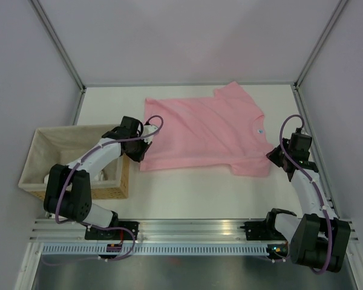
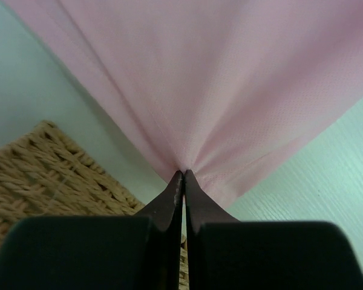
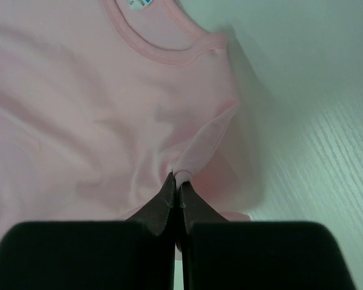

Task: Roll the t-shirts
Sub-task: Flatten the tshirt

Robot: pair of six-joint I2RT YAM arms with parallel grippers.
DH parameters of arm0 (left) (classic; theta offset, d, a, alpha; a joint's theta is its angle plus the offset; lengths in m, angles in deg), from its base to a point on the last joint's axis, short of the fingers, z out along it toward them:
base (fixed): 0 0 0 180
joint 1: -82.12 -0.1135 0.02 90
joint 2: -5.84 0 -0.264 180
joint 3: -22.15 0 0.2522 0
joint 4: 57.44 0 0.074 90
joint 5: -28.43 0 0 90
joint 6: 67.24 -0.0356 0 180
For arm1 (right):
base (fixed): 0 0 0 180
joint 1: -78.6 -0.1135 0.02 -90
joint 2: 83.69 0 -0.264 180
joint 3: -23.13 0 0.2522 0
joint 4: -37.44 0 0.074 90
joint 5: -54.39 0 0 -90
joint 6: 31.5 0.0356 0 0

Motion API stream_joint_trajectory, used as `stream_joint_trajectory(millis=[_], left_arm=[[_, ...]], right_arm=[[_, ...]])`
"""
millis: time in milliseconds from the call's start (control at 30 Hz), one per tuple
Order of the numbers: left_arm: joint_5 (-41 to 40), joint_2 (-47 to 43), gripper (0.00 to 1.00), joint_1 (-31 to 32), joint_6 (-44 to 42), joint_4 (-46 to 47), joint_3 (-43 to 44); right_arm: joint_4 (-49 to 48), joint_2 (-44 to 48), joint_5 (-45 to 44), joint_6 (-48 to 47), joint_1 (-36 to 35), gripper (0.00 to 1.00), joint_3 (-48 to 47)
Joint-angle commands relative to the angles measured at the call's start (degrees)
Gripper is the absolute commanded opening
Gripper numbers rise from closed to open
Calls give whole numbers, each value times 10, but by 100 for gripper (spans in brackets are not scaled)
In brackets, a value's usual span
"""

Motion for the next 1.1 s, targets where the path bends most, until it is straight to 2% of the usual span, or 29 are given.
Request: stream_joint_trajectory(millis=[0, 267, 400, 500, 733, 900, 1067], left_arm=[[54, 9, 6, -4, -34, -25, -19], [79, 73, 12, -4, -21, -19, -16], [77, 83, 24, -4, -12, -12, -13], [83, 79, 28, -3, -9, -6, -11], [99, 68, 27, -2, -6, -5, -10], [83, 60, 10, -2, -11, 6, -13], [75, 33, 12, -3, -12, 9, -17]], right_arm=[[-13, 12, 8, 7, 4, 0, 13], [-23, 10, 14, 14, 4, 0, 25], [-22, 16, 11, 11, 3, 0, 26], [-21, 16, 9, 9, 3, 0, 27], [-21, 16, 8, 9, 4, 0, 26], [-21, 16, 9, 8, 4, 0, 25], [-18, 20, 5, 6, 3, 0, 24]])
